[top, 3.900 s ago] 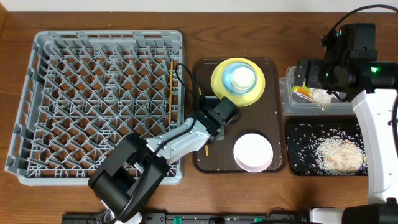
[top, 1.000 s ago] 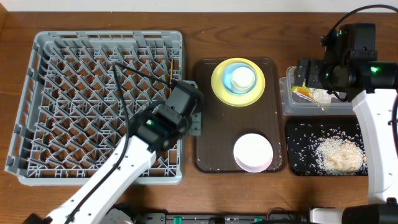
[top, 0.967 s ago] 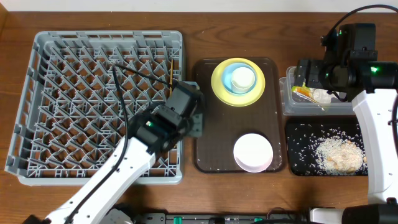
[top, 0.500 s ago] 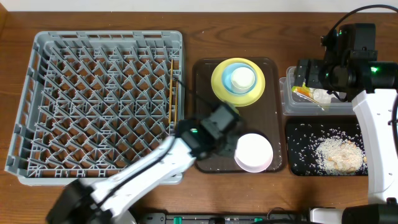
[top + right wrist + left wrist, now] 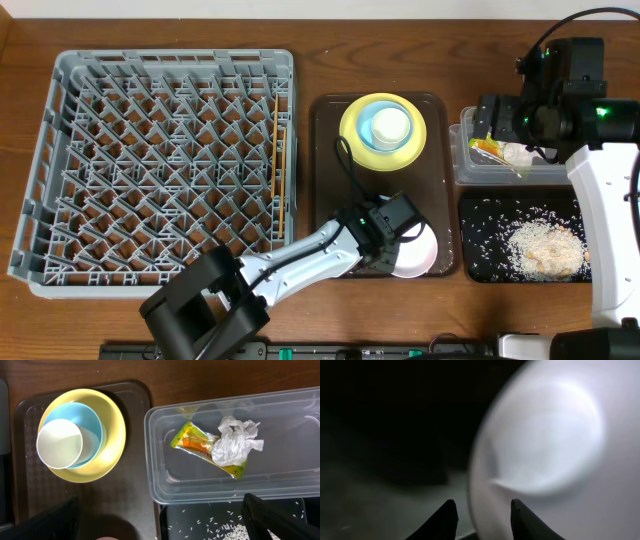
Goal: Sort waste into correct bins and load items into the dishwasher rack
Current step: 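Move the left gripper to the small white bowl on the brown tray, then grasp the rim of the white bowl with the left gripper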
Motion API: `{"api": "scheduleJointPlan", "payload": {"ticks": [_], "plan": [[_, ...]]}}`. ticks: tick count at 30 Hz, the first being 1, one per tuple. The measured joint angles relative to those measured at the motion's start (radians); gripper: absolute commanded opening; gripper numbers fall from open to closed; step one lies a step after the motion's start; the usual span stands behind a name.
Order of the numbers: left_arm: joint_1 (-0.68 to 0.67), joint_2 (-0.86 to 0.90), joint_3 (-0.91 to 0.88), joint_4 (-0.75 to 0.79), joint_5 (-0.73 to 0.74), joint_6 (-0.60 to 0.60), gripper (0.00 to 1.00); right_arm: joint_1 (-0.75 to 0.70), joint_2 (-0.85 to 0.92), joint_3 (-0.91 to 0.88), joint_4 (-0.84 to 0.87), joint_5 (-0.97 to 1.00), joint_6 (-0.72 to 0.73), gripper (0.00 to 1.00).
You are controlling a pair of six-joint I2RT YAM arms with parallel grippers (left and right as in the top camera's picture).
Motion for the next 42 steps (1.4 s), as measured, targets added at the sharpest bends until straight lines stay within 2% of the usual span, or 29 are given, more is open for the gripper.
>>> {"api": "scheduleJointPlan", "payload": {"ticks": [10,16,18,21,28,42], "plan": [[0.074,-0.033,0.0,-0.148,-0.325,-0.003,0.38,0.0,0.0,0.0,0.0,0.0,0.0,0.99],[0.096,-0.071,0.0,-0.148,-0.404,-0.003,0.38,0.0,0.0,0.0,0.0,0.0,0.0,0.99],[0.096,-0.098,0.0,-0.149,-0.407,-0.003,0.38,0.0,0.0,0.0,0.0,0.0,0.0,0.99],[0.096,-0.159,0.0,-0.146,-0.382,-0.007,0.3,0.0,0.0,0.0,0.0,0.0,0.0,0.99],[0.063,-0.273,0.001,-0.085,-0.207,-0.014,0.27,0.0,0.0,0.0,0.0,0.0,0.0,0.99],[-0.094,-0.119,0.001,-0.009,-0.145,-0.014,0.28,0.0,0.0,0.0,0.0,0.0,0.0,0.99]]}}
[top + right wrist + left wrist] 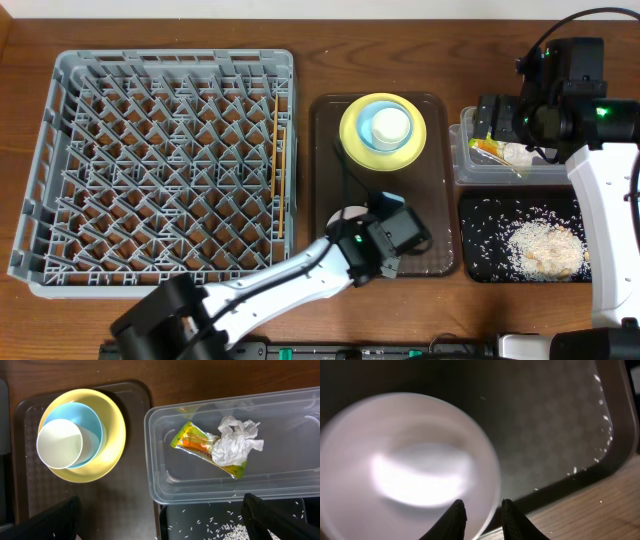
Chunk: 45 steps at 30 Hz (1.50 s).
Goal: Sort waste into correct bins and load items into the dishwasher rack
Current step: 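Grasp the rim of the white bowl with the left gripper, then carry the white bowl into the dish rack and set it down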
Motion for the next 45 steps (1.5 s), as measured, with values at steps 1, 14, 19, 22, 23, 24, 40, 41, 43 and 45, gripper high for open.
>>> {"api": "scheduleJointPlan", "payload": {"ticks": [1,14,19,22,23,24,40,41,43,45], "plan": [[-0.01,0.012,0.0,0.012,0.002,0.0,0.28,0.0,0.0,0.0,0.0,0.0,0.0,0.99],[-0.034,0.121,0.0,0.057,-0.021,0.0,0.28,0.0,0.0,0.0,0.0,0.0,0.0,0.99],[-0.034,0.122,0.0,0.066,-0.027,0.0,0.27,0.0,0.0,0.0,0.0,0.0,0.0,0.99],[-0.034,0.122,0.0,0.066,-0.027,-0.002,0.21,0.0,0.0,0.0,0.0,0.0,0.0,0.99],[-0.034,0.122,0.0,0.064,-0.027,-0.003,0.19,0.0,0.0,0.0,0.0,0.0,0.0,0.99],[-0.034,0.122,0.0,0.063,-0.027,-0.004,0.15,0.0,0.0,0.0,0.0,0.0,0.0,0.99],[0.049,-0.058,0.081,-0.046,-0.004,0.038,0.06,0.0,0.0,0.0,0.0,0.0,0.0,0.99],[0.087,-0.101,0.109,-0.049,0.024,0.051,0.06,0.0,0.0,0.0,0.0,0.0,0.0,0.99],[0.184,-0.193,0.164,-0.037,0.097,0.07,0.06,0.0,0.0,0.0,0.0,0.0,0.0,0.99],[0.324,-0.286,0.207,-0.001,0.193,0.082,0.06,0.0,0.0,0.0,0.0,0.0,0.0,0.99]]}}
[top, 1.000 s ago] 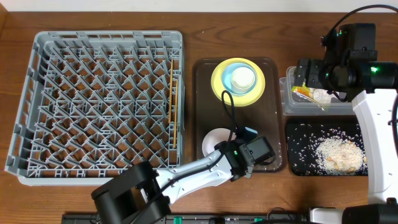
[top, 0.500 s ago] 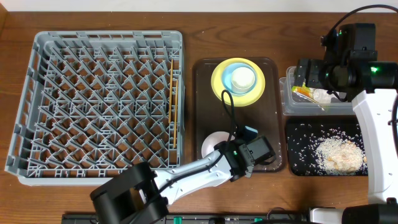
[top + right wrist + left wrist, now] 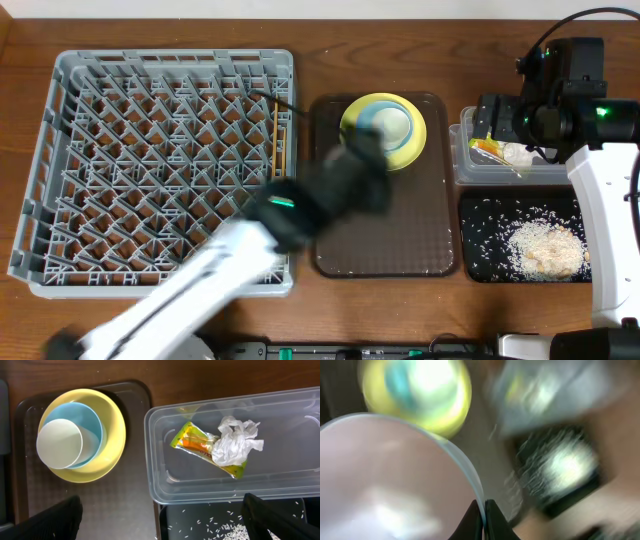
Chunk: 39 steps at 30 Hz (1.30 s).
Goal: Sort waste into correct bins and load items into the dishwasher rack
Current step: 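Carry the white bowl into the dish rack and set it down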
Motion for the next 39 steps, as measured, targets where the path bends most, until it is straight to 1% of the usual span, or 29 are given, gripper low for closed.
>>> {"api": "scheduleJointPlan", "payload": {"ticks": [2,3,4,6,8,10,12,16,18,20,24,29,30,32,33,35,37,38,39], "plan": [[0.151,-0.068,0.025,0.027,0.104,0.005,0.06,0.0,0.0,0.0,0.0,0.0,0.0,0.99],[0.244,-0.087,0.03,0.043,0.182,0.011,0.06,0.0,0.0,0.0,0.0,0.0,0.0,0.99],[0.31,-0.093,0.031,0.058,0.247,0.013,0.06,0.0,0.0,0.0,0.0,0.0,0.0,0.99],[0.472,-0.065,0.029,0.133,0.437,0.013,0.06,0.0,0.0,0.0,0.0,0.0,0.0,0.99],[0.596,0.009,0.028,0.272,0.631,-0.011,0.06,0.0,0.0,0.0,0.0,0.0,0.0,0.99],[0.695,0.121,0.021,0.48,0.822,-0.09,0.06,0.0,0.0,-0.001,0.0,0.0,0.0,0.99],[0.765,0.259,0.018,0.74,0.993,-0.211,0.06,0.0,0.0,-0.001,0.0,0.0,0.0,0.99],[0.827,0.48,0.014,1.077,1.19,-0.483,0.06,0.0,0.0,-0.001,0.0,0.0,0.0,0.99],[0.838,0.563,0.013,1.162,1.247,-0.581,0.06,0.0,0.0,-0.001,0.0,0.0,0.0,0.99],[0.847,0.626,0.013,1.193,1.281,-0.647,0.06,0.0,0.0,-0.001,0.0,0.0,0.0,0.99],[0.863,0.698,0.012,1.209,1.323,-0.713,0.06,0.0,0.0,-0.001,0.0,0.0,0.0,0.99],[0.891,0.716,0.015,1.224,1.344,-0.743,0.07,0.0,0.0,-0.001,0.0,0.0,0.0,0.99],[0.894,0.718,0.017,1.226,1.344,-0.743,0.09,0.0,0.0,-0.001,0.0,0.0,0.0,0.99],[0.898,0.718,0.018,1.226,1.34,-0.74,0.24,0.0,0.0,-0.001,0.0,0.0,0.0,0.99],[0.9,0.72,0.018,1.222,1.336,-0.741,0.29,0.0,0.0,-0.001,0.0,0.0,0.0,0.99],[0.903,0.733,0.016,1.227,1.332,-0.742,0.33,0.0,0.0,-0.001,0.0,0.0,0.0,0.99],[0.907,0.748,0.016,1.226,1.332,-0.74,0.45,0.0,0.0,-0.001,0.0,0.0,0.0,0.99],[0.911,0.755,0.015,1.226,1.331,-0.74,0.5,0.0,0.0,-0.001,0.0,0.0,0.0,0.99],[0.916,0.758,0.014,1.225,1.329,-0.74,0.52,0.0,0.0,-0.001,0.0,0.0,0.0,0.99]]}}
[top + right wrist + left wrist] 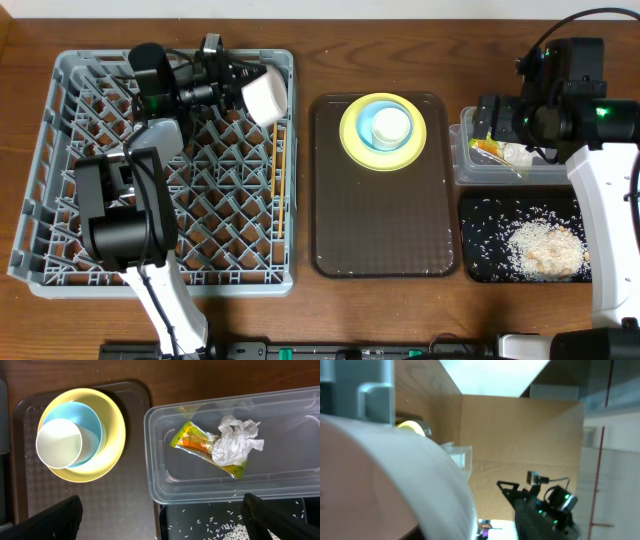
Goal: Sort waste into correct bins and load items into the dishwasher rack
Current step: 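Carry the white bowl into the dish rack and set it down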
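My left gripper (243,84) is shut on a white bowl (265,96), holding it tipped on its side over the far right corner of the grey dishwasher rack (60,150). That bowl (380,485) fills the left wrist view and hides the fingers. A yellow plate (352,143) with a blue bowl (378,104) and a white cup (391,125) stacked in it stands at the back of the brown tray (380,220). My right gripper (162,515) hangs wide open above the clear bin (280,480), which holds a wrapper (195,442) and a crumpled tissue (235,442).
A thin orange stick (275,160) lies along the rack's right side. A black tray (480,260) with scattered rice (545,245) sits in front of the clear bin (462,165). The right arm (610,200) stands along the table's right edge.
My left gripper has moved with the white bowl from over the tray's left edge to the far right corner of the rack. The bowl is now tipped on its side. The right arm is unchanged.
My left gripper was at the white bowl at the tray's near right corner. Then the bowl stood nearer the tray's near left, with the fingers astride its rim. Then the gripper held it lifted over the tray's left edge, and now over the rack.
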Motion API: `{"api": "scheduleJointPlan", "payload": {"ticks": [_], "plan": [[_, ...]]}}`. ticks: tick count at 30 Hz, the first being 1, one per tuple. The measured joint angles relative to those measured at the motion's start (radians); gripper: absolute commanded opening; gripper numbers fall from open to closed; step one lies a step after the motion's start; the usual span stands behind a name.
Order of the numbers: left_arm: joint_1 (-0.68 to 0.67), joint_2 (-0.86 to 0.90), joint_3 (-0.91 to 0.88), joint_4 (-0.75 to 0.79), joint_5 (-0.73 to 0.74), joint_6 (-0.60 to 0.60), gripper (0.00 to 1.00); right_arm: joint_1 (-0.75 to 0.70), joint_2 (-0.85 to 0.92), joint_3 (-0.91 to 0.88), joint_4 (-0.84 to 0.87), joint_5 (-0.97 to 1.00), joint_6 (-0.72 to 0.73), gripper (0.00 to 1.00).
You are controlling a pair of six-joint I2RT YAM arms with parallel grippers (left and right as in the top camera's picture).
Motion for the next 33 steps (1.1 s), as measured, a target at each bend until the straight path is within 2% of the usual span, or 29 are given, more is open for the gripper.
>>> {"api": "scheduleJointPlan", "payload": {"ticks": [1,5,6,14,20,33], "plan": [[0.007,0.003,-0.002,0.0,-0.002,-0.003,0.53,0.0,0.0,0.0,0.0,0.0,0.0,0.99],[0.051,0.005,-0.002,0.069,-0.004,-0.014,0.77,0.0,0.0,0.0,0.0,0.0,0.0,0.99],[0.066,0.005,-0.003,0.115,-0.003,-0.029,0.8,0.0,0.0,0.0,0.0,0.0,0.0,0.99],[0.203,-0.018,-0.003,0.463,0.002,-0.244,0.86,0.0,0.0,0.0,0.0,0.0,0.0,0.99],[0.246,-0.086,-0.003,0.481,0.053,-0.32,0.89,0.0,0.0,0.0,0.0,0.0,0.0,0.99],[0.183,-0.144,-0.003,0.485,0.094,-0.363,0.9,0.0,0.0,0.0,0.0,0.0,0.0,0.99]]}}
